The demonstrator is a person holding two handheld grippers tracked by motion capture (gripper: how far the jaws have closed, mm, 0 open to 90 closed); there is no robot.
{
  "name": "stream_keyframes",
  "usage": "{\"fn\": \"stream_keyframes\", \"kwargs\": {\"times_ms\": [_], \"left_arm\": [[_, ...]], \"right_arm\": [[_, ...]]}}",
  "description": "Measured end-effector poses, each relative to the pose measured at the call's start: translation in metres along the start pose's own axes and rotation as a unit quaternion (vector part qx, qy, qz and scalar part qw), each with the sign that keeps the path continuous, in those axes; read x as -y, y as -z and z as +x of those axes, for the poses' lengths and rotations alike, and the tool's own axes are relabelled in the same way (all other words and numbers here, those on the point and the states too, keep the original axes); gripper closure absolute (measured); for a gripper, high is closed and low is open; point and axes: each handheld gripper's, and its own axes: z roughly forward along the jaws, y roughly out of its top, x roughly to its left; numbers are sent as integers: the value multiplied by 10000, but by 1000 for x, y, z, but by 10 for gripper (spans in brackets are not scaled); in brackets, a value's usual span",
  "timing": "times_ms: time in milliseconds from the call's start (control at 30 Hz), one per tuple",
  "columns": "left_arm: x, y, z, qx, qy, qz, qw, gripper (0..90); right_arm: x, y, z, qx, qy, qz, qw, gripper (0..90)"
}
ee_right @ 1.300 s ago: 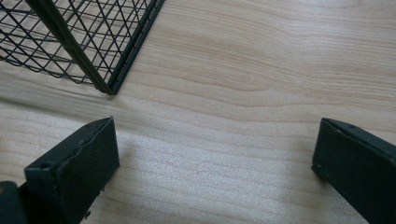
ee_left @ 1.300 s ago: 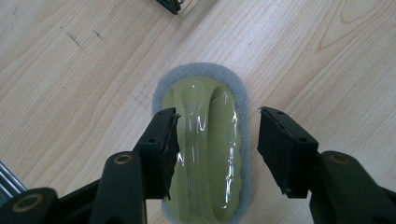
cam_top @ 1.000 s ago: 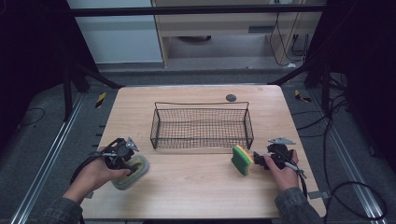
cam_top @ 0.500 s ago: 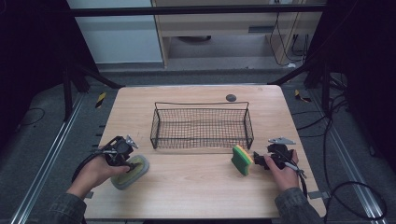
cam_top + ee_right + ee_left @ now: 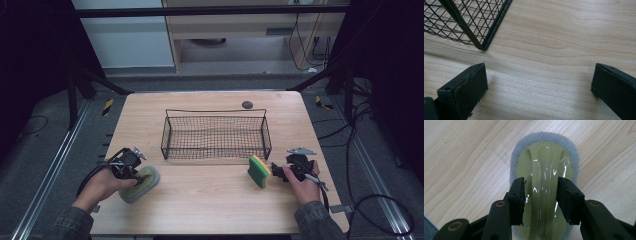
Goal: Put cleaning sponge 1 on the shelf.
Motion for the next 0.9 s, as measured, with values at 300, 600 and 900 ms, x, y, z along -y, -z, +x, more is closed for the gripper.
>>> {"fn": "stream_keyframes", "kwargs": {"times_ms": [300,600,900], "left_arm": [[1,-4,2,72,-4,2,10000,647],[7,8,-5,-197,-205,-326,9991,704],[10,28,-15,-553,-538,-879,9931,705]], "right_arm": [[0,0,0,-8,28,3,10000,7],[0,0,0,-8,31,-5,10000,7],[0,0,0,-17,23,-4,10000,7]]}}
